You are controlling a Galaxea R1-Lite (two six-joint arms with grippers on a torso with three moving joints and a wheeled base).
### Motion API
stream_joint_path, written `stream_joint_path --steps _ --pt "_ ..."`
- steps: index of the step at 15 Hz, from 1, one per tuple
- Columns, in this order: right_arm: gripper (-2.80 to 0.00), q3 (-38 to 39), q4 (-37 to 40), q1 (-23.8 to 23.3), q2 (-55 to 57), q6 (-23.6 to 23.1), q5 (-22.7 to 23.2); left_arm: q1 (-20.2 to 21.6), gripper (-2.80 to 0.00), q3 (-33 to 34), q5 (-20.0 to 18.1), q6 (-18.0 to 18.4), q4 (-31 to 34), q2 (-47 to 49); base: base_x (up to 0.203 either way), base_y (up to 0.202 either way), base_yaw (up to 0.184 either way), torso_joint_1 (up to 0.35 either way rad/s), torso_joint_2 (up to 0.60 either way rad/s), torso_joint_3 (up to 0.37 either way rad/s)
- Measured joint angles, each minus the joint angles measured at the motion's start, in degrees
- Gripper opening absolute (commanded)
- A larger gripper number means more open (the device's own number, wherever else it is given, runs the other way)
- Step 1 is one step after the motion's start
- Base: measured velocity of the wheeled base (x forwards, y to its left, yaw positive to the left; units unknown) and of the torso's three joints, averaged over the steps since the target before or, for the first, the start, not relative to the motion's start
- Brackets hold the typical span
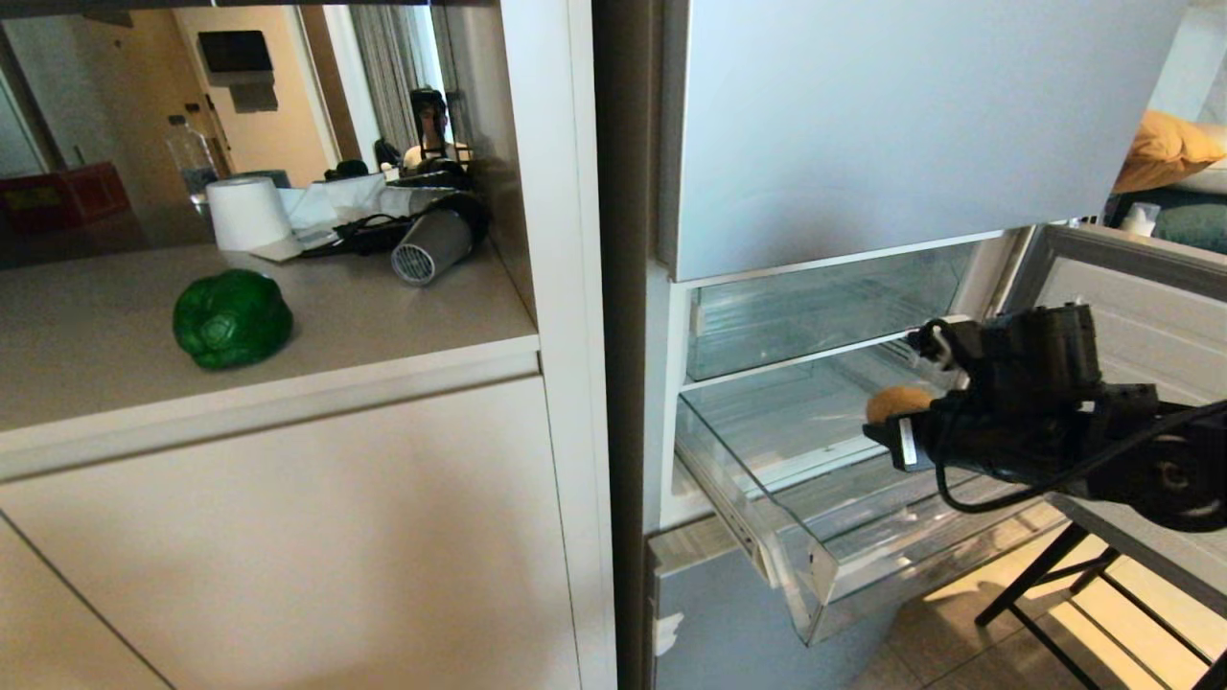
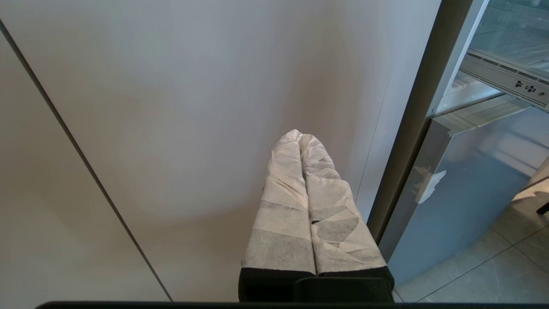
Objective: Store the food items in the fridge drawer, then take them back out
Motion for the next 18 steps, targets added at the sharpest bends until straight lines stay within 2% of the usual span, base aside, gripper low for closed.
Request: stream_joint_path --steps 3,5,8,14,18 --pt "-2.8 -3.7 0.2 -2.6 4.8 -0.1 2.3 0.0 -2.8 0.0 0.0 0.0 0.0 0.0 0.0 0.0 0.0 0.0 0.0 0.0" --pt "-2.8 -6.1 0.4 -3.2 7.7 1.6 2.2 0.0 -2.8 0.0 0.0 0.0 0.0 0.0 0.0 0.0 0.0 0.0 0.0 0.0" --pt "-2.8 -9.8 2.1 -3.3 10.7 10.0 2.1 0.0 -2.8 0.0 0.0 0.0 0.0 0.0 0.0 0.0 0.0 0.0 0.0 0.0" --pt "-2.8 -18.8 8.7 -2.8 13.8 29.4 2.2 0.0 -2.8 0.0 0.0 0.0 0.0 0.0 0.0 0.0 0.0 0.0 0.0 0.0" --pt "-2.8 -23.5 11.0 -2.7 15.7 39.0 2.3 0.0 -2.8 0.0 0.0 0.0 0.0 0.0 0.0 0.0 0.0 0.0 0.0 0.0"
